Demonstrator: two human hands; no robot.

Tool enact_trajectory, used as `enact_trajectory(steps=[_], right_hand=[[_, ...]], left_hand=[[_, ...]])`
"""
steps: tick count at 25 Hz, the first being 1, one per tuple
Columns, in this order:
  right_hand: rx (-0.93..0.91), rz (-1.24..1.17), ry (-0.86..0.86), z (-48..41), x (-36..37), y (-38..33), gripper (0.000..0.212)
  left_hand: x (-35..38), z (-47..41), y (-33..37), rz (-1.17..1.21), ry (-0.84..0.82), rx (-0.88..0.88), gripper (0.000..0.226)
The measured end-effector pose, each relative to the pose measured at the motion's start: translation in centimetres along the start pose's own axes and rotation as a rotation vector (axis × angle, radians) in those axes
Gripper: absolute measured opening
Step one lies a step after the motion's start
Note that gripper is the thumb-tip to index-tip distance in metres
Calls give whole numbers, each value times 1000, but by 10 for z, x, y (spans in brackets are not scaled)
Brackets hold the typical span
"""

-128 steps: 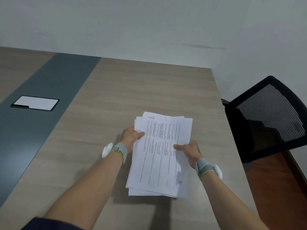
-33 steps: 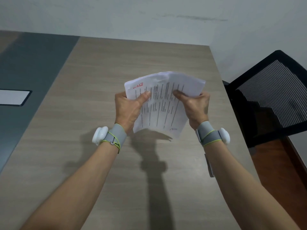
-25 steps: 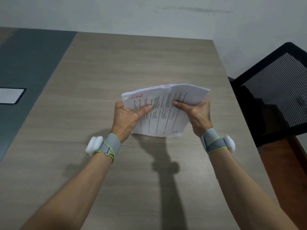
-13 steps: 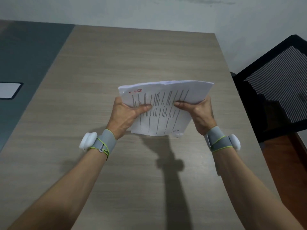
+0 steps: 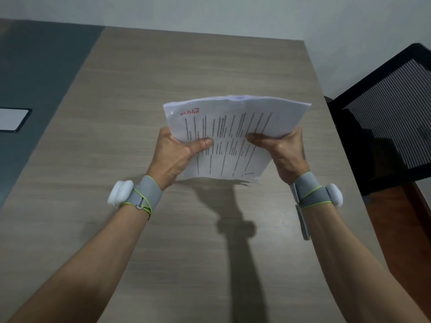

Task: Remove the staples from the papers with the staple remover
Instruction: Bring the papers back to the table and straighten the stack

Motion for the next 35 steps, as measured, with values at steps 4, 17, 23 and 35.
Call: enact_trajectory(steps=[4, 17, 23, 35], right_hand=[[89, -1, 17, 11, 5, 17, 29], [579, -46, -150, 27, 1, 33, 39], [644, -1, -146, 37, -3, 44, 39], [697, -12, -62, 54, -5, 63, 37]], left_hand=[[3, 7, -17, -13, 32, -116, 30], [7, 12, -40, 189, -127, -706, 34], [9, 19, -54, 218, -132, -778, 37], [10, 9, -47, 177, 89, -617, 27]])
Point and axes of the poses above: each hand's wrist, its own z-axis away from the middle knuckle, its own x-axis out of the palm, y = z × x, the point moved 5 cm from there along -z, towards the middle knuckle, and after that the axes turned 5 degrees about z, right-handed, at the moved point
